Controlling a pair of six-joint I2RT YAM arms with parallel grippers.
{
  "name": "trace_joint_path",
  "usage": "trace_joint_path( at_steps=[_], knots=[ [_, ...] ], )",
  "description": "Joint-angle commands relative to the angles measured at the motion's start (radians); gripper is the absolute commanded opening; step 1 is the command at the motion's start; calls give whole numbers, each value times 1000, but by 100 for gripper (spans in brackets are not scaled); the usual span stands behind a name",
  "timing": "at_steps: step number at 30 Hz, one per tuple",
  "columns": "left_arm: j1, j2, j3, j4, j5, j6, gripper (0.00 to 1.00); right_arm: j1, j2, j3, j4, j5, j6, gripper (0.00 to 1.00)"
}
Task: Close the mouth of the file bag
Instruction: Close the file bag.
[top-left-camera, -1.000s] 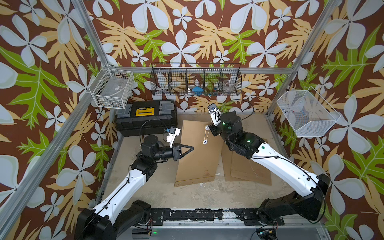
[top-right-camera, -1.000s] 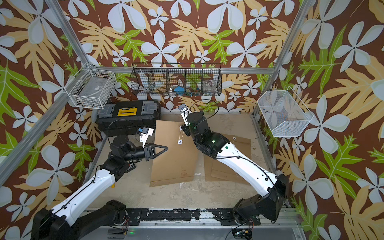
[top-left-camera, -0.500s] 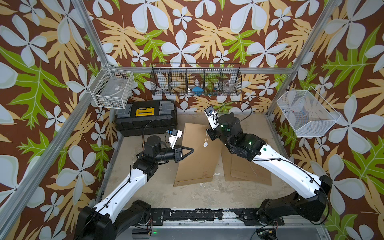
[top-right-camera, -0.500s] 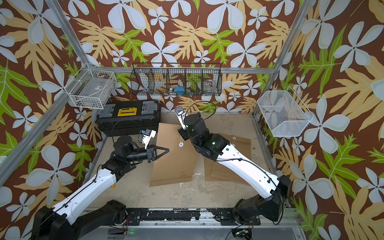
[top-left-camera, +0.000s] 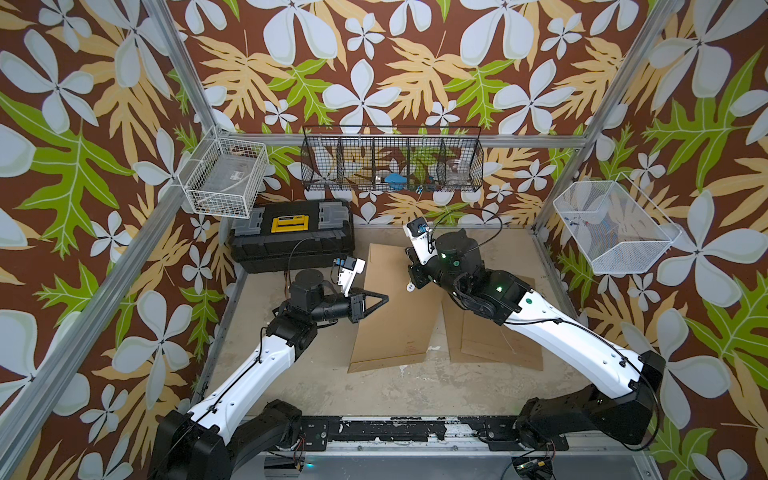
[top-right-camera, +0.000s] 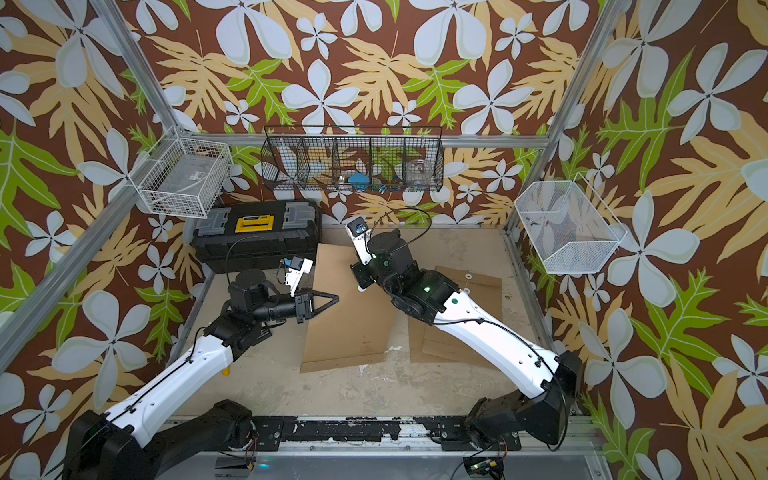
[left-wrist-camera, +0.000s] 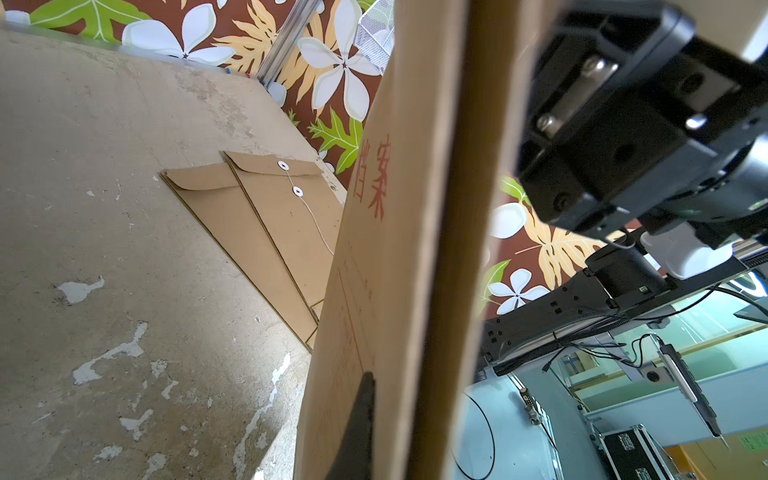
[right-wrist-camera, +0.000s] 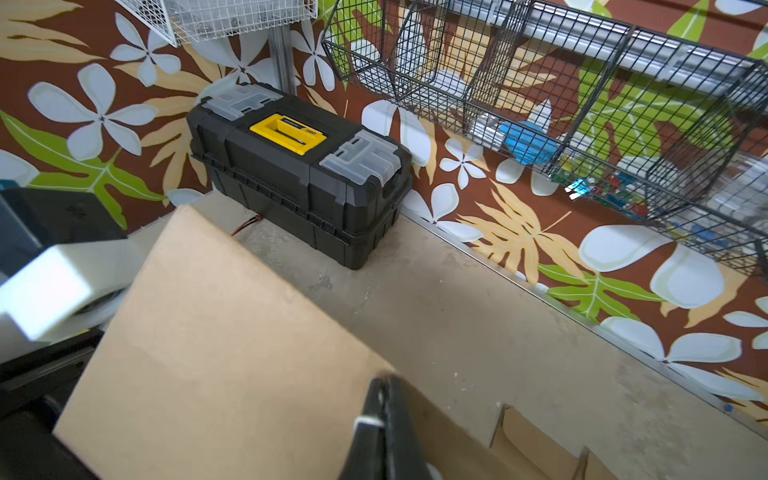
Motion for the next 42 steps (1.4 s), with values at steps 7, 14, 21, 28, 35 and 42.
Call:
trace_joint_path(
  at_steps=[7,14,21,28,35,42],
  knots=[
    [-9,3,19,12,-26,48,0,3,-30,-46,97,-182,118,0],
    [-9,-22,13,24,-72,101,0,-35,-59,-92,141,-273,180,0],
    [-9,-14,19,45,-80,117,0,-75,-69,-69,122,-298,202,0],
    [-9,-16,21,8,-87,148,0,-152,-90,-43,91,-392,222,0],
    [-9,-35,7,19,-77,140,0,-152,-69,2,93,-469,256,0],
    [-9,-35,12,20,-70,132,0,-152,-58,-17,130,-529,304,0]
  ],
)
